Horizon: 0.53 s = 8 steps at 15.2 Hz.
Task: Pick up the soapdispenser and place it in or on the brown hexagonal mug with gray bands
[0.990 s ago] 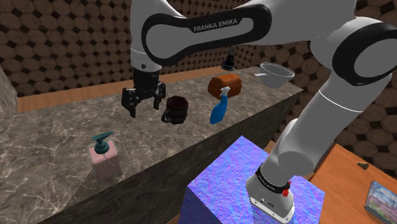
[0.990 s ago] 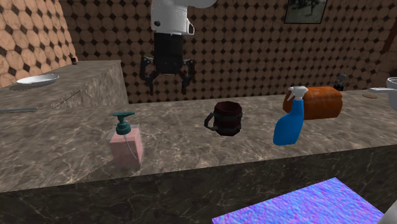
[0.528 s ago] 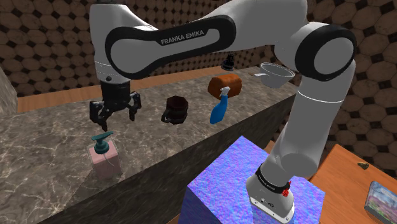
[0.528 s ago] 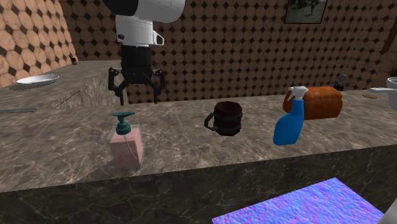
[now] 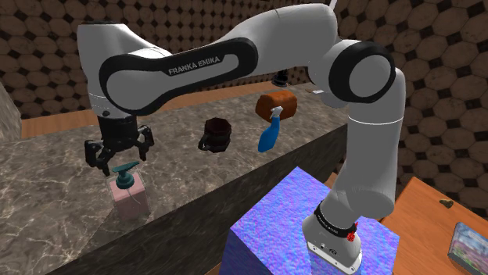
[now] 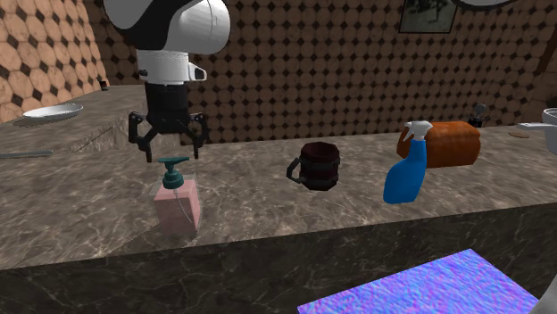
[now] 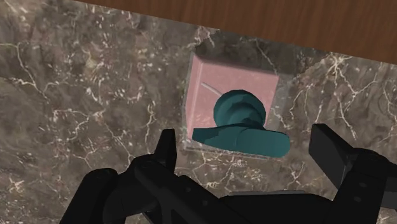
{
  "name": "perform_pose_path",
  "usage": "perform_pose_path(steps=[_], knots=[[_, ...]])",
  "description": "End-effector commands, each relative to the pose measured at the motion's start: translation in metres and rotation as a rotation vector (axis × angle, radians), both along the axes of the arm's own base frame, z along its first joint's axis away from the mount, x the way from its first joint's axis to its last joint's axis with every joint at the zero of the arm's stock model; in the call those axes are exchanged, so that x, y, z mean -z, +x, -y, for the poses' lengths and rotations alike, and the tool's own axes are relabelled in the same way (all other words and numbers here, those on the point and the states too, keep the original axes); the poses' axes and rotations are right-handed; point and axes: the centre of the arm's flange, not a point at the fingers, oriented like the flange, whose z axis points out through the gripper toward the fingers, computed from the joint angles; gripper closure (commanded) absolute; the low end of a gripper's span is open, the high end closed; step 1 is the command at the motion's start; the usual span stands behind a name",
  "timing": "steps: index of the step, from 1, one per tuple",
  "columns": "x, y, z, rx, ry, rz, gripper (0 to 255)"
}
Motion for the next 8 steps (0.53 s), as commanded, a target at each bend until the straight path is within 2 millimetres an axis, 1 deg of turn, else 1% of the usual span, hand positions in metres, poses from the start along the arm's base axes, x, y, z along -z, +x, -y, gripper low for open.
perform_pose_path(steps=[1, 3, 8], knots=[[0.0117, -0.0006, -0.0008, 0.0, 0.0, 0.0, 0], [0.0199, -0.0012, -0.0016, 0.0, 0.0, 0.0, 0], [0.0199, -0.0012, -0.0016, 0.0, 0.0, 0.0, 0]])
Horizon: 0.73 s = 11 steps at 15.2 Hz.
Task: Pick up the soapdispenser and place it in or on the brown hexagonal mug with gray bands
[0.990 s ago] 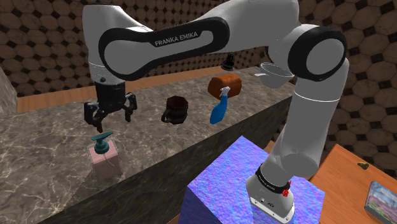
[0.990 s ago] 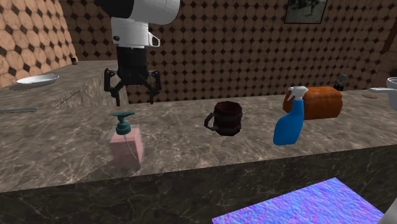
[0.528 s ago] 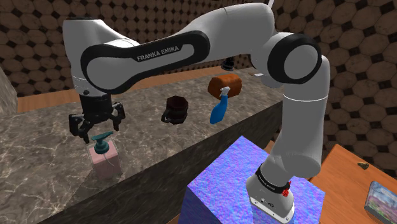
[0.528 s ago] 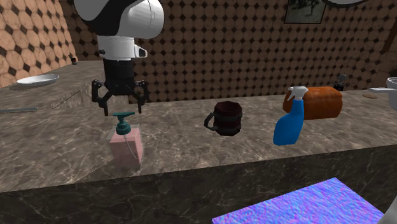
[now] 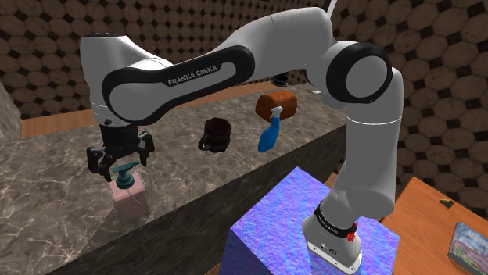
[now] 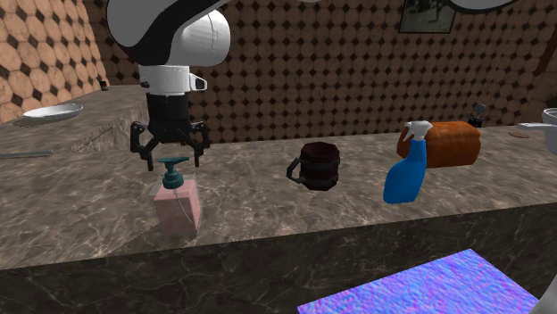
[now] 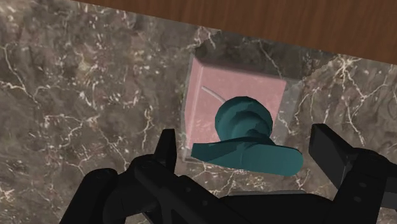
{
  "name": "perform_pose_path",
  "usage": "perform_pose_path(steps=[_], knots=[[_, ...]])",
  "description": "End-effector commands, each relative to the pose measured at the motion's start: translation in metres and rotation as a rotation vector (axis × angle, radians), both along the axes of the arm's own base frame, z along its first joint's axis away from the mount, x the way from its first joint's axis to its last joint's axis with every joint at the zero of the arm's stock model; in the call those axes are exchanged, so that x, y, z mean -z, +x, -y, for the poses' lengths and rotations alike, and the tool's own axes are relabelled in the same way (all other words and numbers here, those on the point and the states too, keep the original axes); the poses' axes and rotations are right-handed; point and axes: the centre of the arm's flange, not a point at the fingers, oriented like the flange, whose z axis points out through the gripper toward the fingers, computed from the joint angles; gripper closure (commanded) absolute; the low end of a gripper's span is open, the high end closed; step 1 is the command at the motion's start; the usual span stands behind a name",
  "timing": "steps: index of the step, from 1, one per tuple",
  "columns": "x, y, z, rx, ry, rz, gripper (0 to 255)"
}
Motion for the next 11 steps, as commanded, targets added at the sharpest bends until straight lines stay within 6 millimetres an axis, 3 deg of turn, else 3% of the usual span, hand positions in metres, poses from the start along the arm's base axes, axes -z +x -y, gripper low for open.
perform_pose_path(steps=[1, 3, 4, 11], knots=[[0.0001, 0.0, 0.0, 0.0, 0.0, 0.0, 0], [0.0001, 0.0, 0.0, 0.0, 0.0, 0.0, 0], [0.0001, 0.0, 0.0, 0.0, 0.0, 0.0, 255], [0.0007, -0.0002, 0.0002, 0.0, 0.0, 0.0, 255]])
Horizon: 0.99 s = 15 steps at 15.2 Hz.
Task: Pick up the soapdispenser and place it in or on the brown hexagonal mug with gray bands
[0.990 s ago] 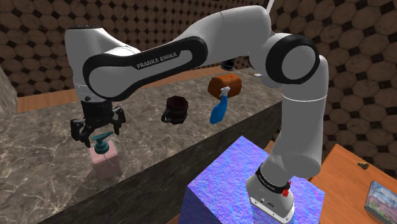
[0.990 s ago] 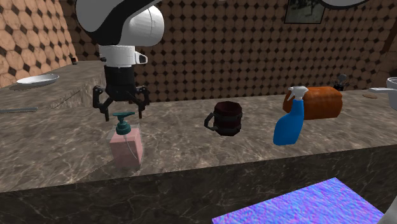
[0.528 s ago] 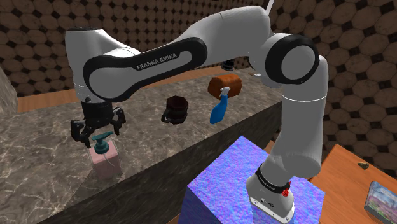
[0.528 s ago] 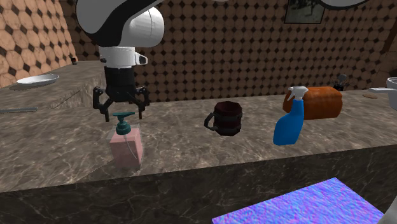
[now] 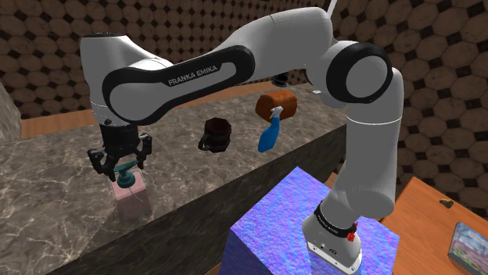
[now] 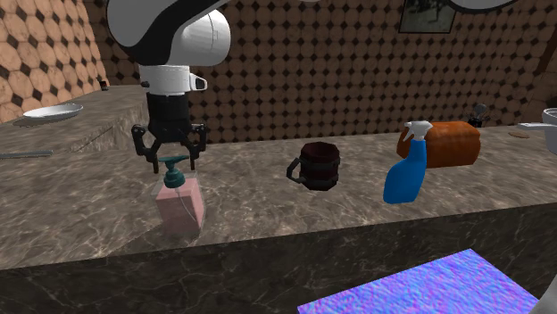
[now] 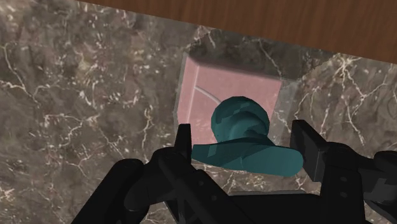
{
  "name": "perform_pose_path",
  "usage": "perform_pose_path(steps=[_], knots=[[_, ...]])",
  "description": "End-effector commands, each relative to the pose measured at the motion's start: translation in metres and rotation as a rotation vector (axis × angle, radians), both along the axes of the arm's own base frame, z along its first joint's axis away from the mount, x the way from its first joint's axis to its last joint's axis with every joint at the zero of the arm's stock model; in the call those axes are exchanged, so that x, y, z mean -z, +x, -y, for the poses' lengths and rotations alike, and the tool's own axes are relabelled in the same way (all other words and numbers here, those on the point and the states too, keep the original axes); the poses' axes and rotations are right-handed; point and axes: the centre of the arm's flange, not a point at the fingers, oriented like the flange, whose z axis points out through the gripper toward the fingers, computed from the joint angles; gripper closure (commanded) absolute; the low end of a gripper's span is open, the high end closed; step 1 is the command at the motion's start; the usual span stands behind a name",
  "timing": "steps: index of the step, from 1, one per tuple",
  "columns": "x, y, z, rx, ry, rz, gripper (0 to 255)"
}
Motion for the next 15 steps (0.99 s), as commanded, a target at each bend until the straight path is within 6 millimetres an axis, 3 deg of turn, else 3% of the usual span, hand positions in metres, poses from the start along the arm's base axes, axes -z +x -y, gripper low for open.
perform_pose_path(steps=[1, 15], knots=[[0.001, 0.0, 0.0, -0.001, -0.001, -0.002, 255], [-0.068, 0.0, 0.0, -0.001, -0.001, -0.002, 255]])
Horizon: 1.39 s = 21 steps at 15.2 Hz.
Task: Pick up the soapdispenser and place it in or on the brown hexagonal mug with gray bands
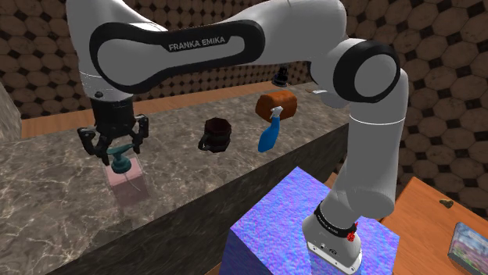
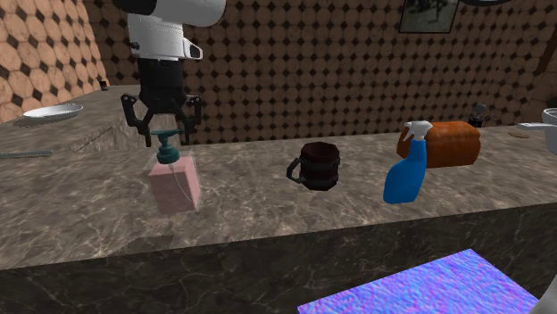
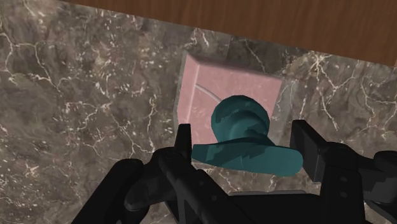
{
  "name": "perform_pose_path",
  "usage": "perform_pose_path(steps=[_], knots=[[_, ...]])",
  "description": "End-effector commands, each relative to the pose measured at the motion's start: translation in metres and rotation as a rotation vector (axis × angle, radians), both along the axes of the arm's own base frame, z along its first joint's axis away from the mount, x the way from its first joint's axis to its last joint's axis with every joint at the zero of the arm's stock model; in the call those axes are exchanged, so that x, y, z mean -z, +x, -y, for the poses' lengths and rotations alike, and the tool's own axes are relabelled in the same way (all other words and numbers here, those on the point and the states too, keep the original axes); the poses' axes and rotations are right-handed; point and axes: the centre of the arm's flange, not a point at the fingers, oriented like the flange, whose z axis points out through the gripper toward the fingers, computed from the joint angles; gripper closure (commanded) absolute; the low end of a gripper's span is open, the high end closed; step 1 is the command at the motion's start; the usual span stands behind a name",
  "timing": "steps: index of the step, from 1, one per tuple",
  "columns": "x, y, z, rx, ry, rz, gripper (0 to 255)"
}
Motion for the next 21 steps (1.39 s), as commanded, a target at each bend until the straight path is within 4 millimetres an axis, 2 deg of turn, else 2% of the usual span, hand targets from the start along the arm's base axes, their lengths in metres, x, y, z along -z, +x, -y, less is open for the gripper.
perform_pose_path(steps=[1, 21], knots=[[-0.011, 0.0, 0.001, 0.0, 0.0, 0.0, 255], [-0.116, 0.0, 0.001, 0.0, 0.0, 0.0, 255]])
